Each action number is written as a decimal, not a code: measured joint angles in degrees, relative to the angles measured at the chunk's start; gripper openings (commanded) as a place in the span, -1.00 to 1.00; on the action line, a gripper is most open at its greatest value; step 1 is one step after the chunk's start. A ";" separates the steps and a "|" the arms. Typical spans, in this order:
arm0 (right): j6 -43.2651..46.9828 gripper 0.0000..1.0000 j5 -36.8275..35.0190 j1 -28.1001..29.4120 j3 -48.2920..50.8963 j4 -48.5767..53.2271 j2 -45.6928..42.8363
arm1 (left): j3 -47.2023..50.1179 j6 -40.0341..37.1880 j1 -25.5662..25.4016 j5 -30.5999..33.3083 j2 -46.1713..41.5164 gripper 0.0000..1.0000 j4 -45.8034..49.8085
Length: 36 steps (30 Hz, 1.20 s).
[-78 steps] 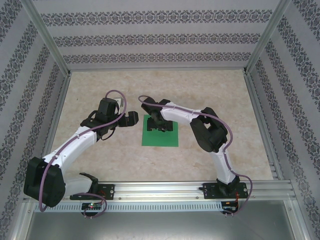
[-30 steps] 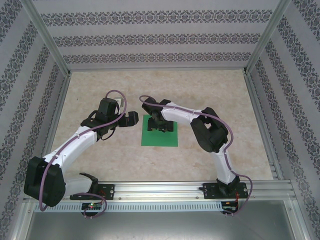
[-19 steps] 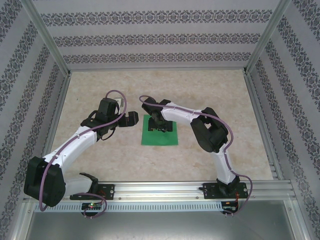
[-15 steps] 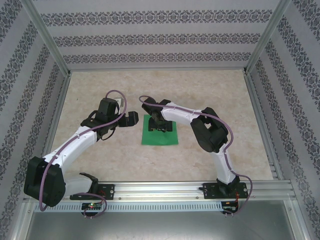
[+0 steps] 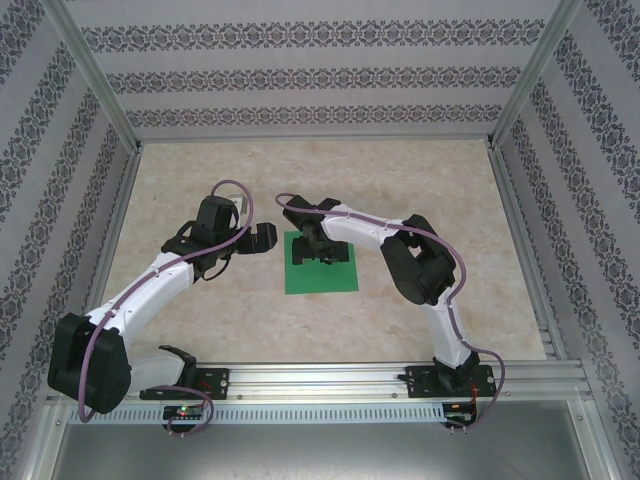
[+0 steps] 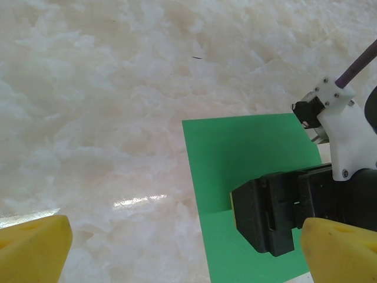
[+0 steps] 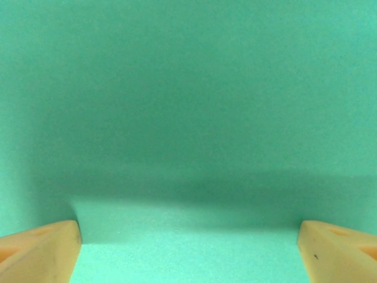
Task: Fold a paper plane with a square sheet of paper (pick it up from the middle)
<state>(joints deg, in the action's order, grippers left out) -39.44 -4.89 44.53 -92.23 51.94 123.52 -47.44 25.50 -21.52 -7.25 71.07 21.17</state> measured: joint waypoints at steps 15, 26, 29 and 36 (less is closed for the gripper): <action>-3.34 0.88 0.70 1.99 2.99 -0.72 -1.44 | 0.02 0.00 0.00 0.00 0.00 1.00 0.00; -3.89 0.64 0.46 1.99 3.45 -1.33 -1.79 | 0.00 0.00 0.00 0.02 -0.02 1.00 0.02; -3.54 0.47 0.46 1.97 3.45 -1.38 -1.99 | 0.00 0.00 0.00 0.02 -0.02 1.00 0.02; -3.06 0.18 1.64 1.92 3.85 -2.54 -3.78 | 0.00 0.00 0.00 0.02 -0.02 1.00 0.44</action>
<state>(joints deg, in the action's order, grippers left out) -42.50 -3.25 46.46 -88.38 49.41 119.74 -47.44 25.50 -21.52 -7.22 71.05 21.61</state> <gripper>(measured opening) 0.605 0.999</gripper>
